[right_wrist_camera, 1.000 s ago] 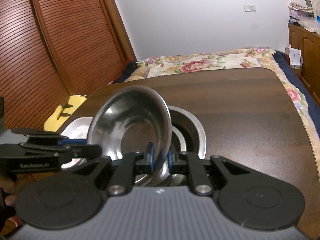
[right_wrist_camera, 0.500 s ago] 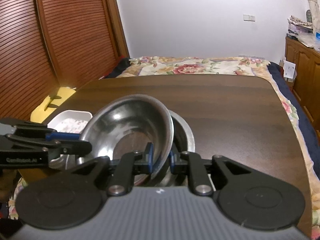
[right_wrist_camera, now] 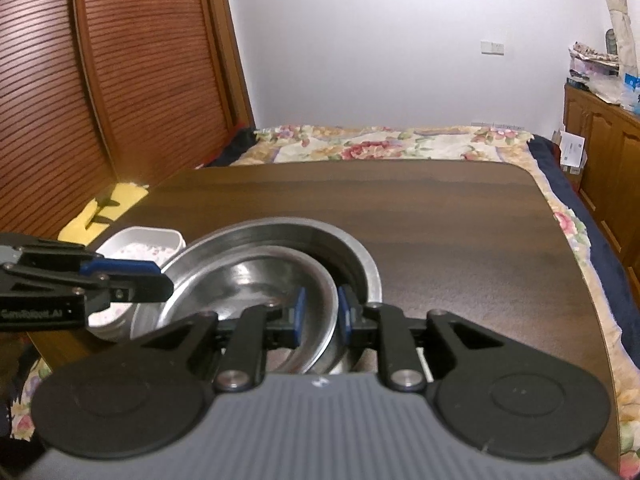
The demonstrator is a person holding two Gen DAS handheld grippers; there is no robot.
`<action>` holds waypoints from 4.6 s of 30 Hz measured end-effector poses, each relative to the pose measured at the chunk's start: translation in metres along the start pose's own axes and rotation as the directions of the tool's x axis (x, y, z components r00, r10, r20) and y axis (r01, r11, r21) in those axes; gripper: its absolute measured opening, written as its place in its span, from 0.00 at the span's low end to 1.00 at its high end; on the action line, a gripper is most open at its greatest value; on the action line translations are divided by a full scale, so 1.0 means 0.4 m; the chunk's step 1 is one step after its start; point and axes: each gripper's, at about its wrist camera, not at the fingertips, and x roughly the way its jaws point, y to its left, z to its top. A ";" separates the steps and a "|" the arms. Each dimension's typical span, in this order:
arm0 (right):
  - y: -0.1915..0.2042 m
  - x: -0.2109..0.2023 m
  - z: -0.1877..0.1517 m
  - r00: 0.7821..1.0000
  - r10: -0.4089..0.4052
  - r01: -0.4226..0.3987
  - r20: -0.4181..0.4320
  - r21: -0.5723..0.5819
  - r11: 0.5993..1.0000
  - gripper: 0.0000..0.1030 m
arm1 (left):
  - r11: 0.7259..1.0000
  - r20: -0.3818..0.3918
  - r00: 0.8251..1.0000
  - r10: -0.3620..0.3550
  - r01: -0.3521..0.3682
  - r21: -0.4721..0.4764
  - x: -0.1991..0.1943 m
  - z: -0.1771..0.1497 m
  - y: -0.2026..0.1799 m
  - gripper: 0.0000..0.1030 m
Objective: Organize plates and bowls
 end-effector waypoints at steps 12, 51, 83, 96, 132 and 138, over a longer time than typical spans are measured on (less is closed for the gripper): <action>-0.006 -0.058 -0.015 0.985 -0.066 0.072 0.160 -0.029 0.997 0.86 | 0.995 0.136 0.986 0.100 -0.103 0.014 -0.009 -0.030 -0.004 0.93; -0.017 0.026 -0.084 0.982 -0.092 0.080 0.165 0.083 0.993 0.74 | 0.998 0.041 0.998 0.041 -0.040 -0.040 0.077 -0.053 0.028 0.45; 0.020 0.006 -0.060 0.969 -0.126 0.113 0.214 0.069 0.991 0.44 | 0.993 0.112 0.987 0.117 -0.115 -0.019 0.026 -0.012 -0.017 0.42; 0.056 -0.032 0.002 0.957 -0.079 0.070 0.278 0.042 0.997 0.43 | 0.991 0.181 0.974 0.137 -0.133 -0.034 -0.055 0.040 0.004 0.42; 0.228 -0.005 0.019 0.966 0.039 -0.022 0.254 -0.068 0.997 0.43 | 0.963 0.181 0.949 0.258 -0.238 -0.125 -0.196 -0.030 0.140 0.42; 0.277 0.026 0.020 0.971 0.073 -0.050 0.228 -0.104 0.993 0.43 | 0.951 0.167 0.941 0.294 -0.270 -0.151 -0.207 -0.041 0.190 0.42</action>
